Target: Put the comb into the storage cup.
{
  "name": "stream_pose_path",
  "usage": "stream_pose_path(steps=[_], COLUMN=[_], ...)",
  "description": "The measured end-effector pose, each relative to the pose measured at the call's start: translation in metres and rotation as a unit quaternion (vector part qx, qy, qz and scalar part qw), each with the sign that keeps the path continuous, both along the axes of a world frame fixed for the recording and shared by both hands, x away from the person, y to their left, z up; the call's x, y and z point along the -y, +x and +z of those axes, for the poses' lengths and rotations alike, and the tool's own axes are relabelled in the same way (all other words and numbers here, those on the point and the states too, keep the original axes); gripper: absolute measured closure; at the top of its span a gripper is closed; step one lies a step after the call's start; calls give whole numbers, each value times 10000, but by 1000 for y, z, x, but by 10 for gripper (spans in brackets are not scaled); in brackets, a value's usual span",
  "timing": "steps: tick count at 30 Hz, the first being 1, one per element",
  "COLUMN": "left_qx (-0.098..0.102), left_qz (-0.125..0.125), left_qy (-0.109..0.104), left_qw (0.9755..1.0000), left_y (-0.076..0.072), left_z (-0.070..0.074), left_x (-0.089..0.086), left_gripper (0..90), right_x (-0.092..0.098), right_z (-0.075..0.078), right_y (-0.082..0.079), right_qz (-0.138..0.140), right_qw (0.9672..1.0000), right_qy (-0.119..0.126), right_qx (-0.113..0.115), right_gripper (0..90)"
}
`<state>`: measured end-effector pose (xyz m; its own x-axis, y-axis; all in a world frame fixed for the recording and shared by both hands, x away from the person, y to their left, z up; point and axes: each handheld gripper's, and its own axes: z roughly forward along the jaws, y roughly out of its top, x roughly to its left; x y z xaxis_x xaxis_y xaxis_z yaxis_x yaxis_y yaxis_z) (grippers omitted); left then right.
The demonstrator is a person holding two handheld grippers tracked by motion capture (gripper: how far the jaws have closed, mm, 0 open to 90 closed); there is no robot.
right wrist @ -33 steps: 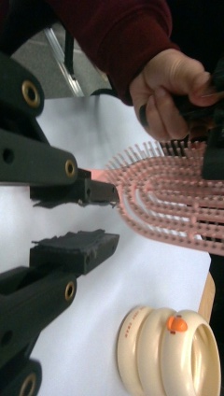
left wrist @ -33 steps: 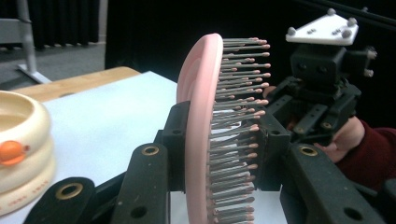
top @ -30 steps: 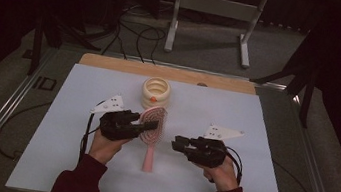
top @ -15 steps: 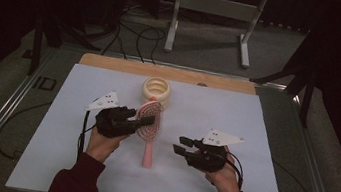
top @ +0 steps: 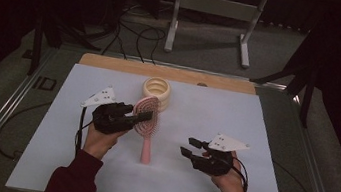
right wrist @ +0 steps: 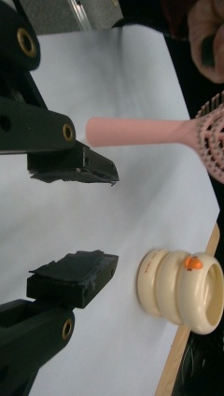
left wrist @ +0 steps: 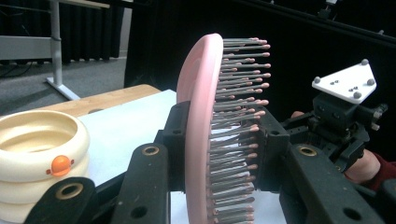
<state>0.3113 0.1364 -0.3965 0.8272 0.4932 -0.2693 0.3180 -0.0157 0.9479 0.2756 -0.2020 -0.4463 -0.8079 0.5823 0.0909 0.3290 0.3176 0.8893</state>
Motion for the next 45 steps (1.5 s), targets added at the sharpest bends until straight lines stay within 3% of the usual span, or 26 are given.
stream_pose_path(steps=[12, 14, 24, 29, 32, 39, 45], left_qx=[44, 63, 161, 202, 243, 271, 281], left_qz=[131, 199, 309, 377, 451, 615, 751], left_qy=[0, -19, 15, 72, 113, 152, 141], left_qw=[9999, 9998, 9994, 9991, 9986, 9976, 9967], left_y=[2, 3, 6, 10, 11, 14, 18], left_z=[5, 9, 18, 22, 24, 27, 28], left_x=[-8, -11, -18, -20, -21, -25, -27], left_gripper=[655, 655, 655, 655, 654, 655, 655], right_x=[11, 15, 36, 42, 44, 48, 51], right_z=[-11, -15, -25, -29, -31, -32, -34], right_y=[-1, -1, 3, 1, -1, -7, -12], right_qz=[-161, -264, -671, -838, -1020, -1188, -1349], right_qw=[9998, 9995, 9975, 9963, 9948, 9929, 9906], right_qy=[-130, -149, 120, 144, 15, 54, -54], right_qx=[8, -13, -174, -98, -43, 34, 210], right_gripper=[480, 431, 307, 200, 138, 105, 106])
